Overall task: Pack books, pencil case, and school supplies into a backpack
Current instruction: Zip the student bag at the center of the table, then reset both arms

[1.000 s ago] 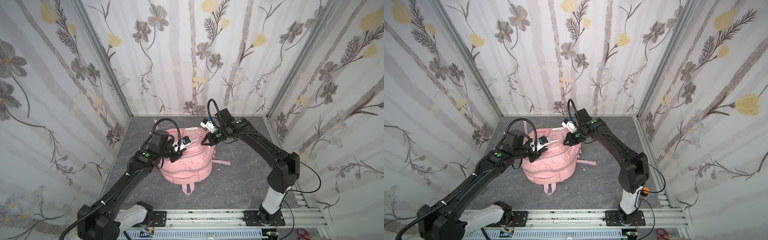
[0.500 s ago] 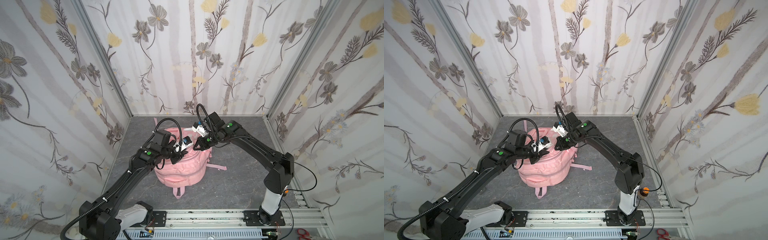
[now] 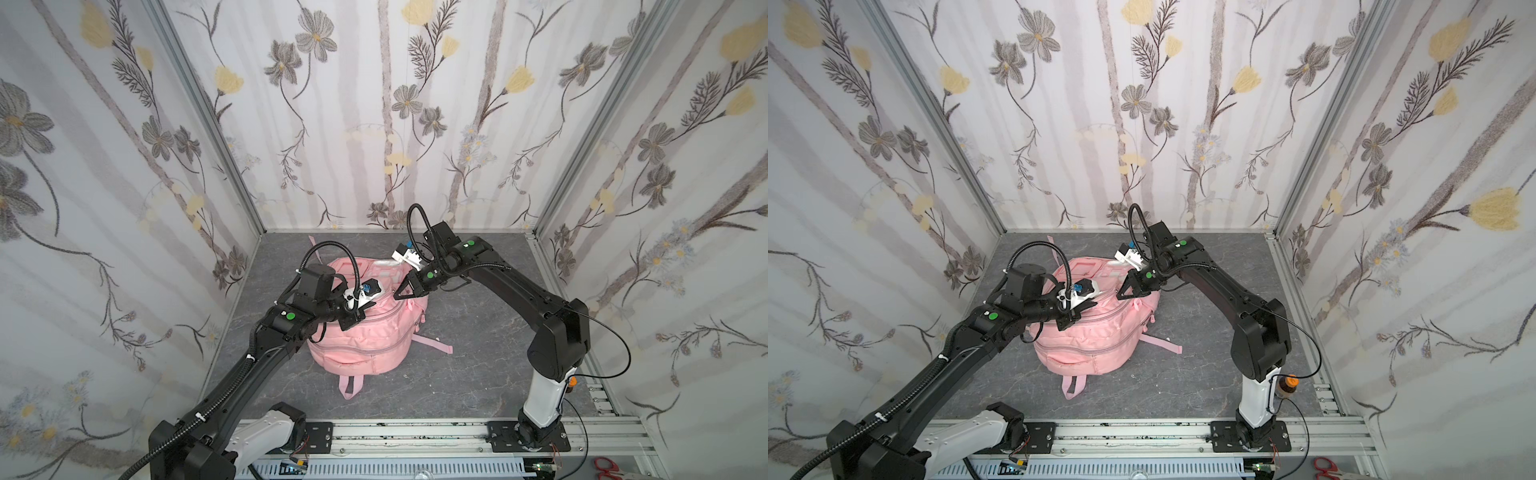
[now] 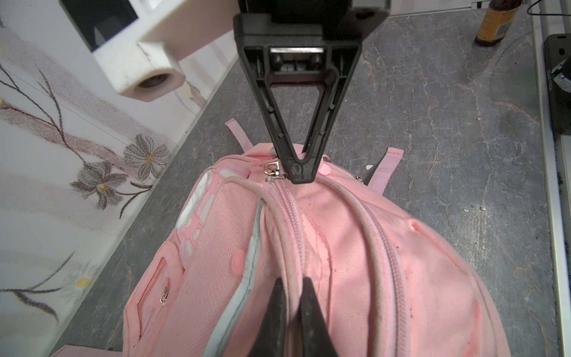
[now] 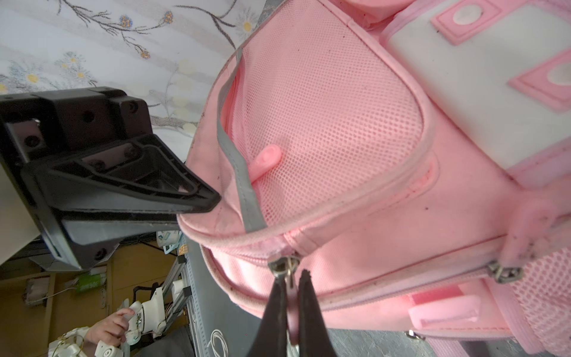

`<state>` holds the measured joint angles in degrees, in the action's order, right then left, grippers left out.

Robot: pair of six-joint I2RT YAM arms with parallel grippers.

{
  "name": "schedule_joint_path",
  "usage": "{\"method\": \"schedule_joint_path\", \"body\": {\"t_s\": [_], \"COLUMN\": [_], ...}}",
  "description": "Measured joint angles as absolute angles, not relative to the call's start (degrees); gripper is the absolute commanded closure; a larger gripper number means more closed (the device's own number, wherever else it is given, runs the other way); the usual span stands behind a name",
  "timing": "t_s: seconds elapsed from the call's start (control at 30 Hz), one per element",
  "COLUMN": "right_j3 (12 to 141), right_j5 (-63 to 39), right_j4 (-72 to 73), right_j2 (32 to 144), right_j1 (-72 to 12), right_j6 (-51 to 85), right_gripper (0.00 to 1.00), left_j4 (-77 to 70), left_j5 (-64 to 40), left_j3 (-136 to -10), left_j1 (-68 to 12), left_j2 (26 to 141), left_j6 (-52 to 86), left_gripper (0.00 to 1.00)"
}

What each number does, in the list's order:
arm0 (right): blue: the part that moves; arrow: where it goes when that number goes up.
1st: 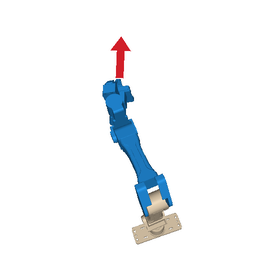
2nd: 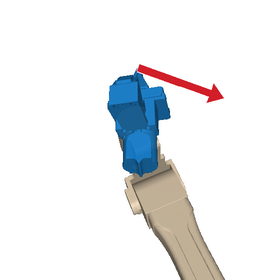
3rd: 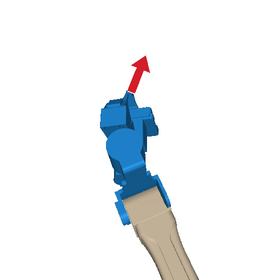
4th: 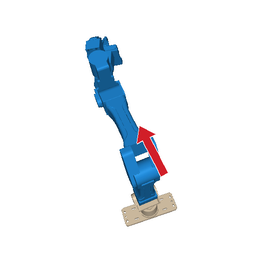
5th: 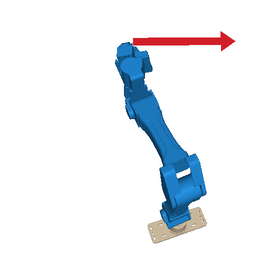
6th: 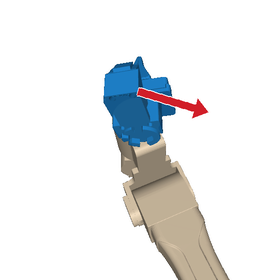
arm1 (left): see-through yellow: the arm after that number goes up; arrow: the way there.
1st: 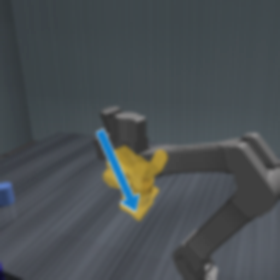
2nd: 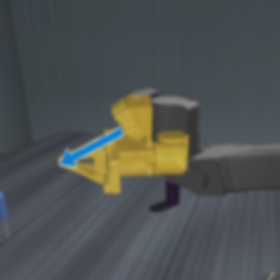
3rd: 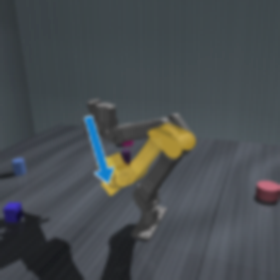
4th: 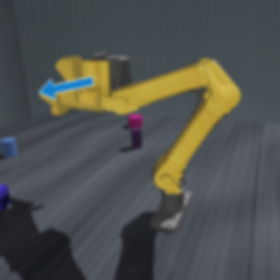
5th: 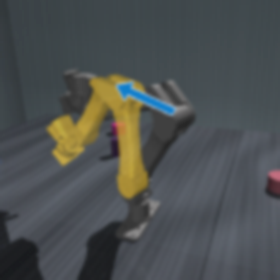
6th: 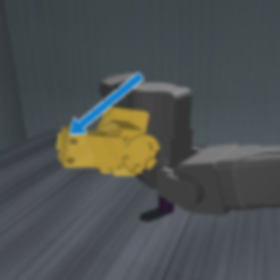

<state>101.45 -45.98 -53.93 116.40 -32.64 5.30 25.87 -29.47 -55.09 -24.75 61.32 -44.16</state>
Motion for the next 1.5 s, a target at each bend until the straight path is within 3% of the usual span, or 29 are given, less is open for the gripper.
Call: {"method": "schedule_joint_path", "body": {"t_s": [0.23,0.77,0.8,0.83,0.87,0.9,0.93,1.03,1.17,1.37,1.43,1.5], "right_j3": [106.72,109.91,109.56,109.1,108.68,108.29,107.9,105.93,101.32,92.31,88.47,82.89], "right_j5": [-45.58,-31.33,-30.61,-29.91,-29.56,-28.32,-26.26,-21.91,-18.98,-14.11,-11.92,-9.23], "right_j4": [-57.17,-54.94,-54.52,-54.04,-53.76,-53.65,-53.56,-52.62,-50.5,-48.25,-46.02,-41.43], "right_j2": [119.15,121.78,121.78,121.78,121.75,121.75,121.69,119.85,113.93,104.84,101.23,97.08], "right_j1": [-32.1,-30.02,-29.87,-29.61,-29.43,-29.23,-28.97,-28.01,-27.92,-24.67,-23.03,-20.91], "right_j6": [5.8,7.44,7.46,7.51,7.7,8.14,8.88,8.95,9.19,11.73,12.75,14.06], "right_gripper": [1.0,1.0,1.0,0.92,0.81,0.7,0.66,0.59,0.51,0.45,0.33,0.3], "left_j4": [23.18,5.04,4.08,3.51,3.22,3.01,2.83,0.25,-1.39,-2.72,-3.11,-4.38], "left_j5": [-29.17,-25.63,-23.92,-22.0,-20.16,-18.98,-18.44,-16.38,-14.41,-8.29,-3.77,1.96], "left_j3": [-55.59,-55.46,-55.48,-55.61,-55.92,-56.21,-56.27,-54.98,-51.62,-49.12,-48.18,-46.22], "left_j1": [-24.56,-28.42,-29.34,-30.35,-31.29,-32.14,-32.71,-33.54,-33.69,-31.59,-29.39,-26.02], "left_j2": [62.94,75.75,76.38,76.97,77.52,77.82,77.69,75.26,67.53,56.73,54.68,53.69], "left_j6": [-43.35,-26.37,-25.28,-24.32,-23.42,-22.2,-21.02,-17.3,-13.65,-12.12,-11.64,-10.31], "left_gripper": [1.0,1.0,0.9,0.66,0.49,0.39,0.34,0.1,0.0,0.0,0.0,0.0]}}
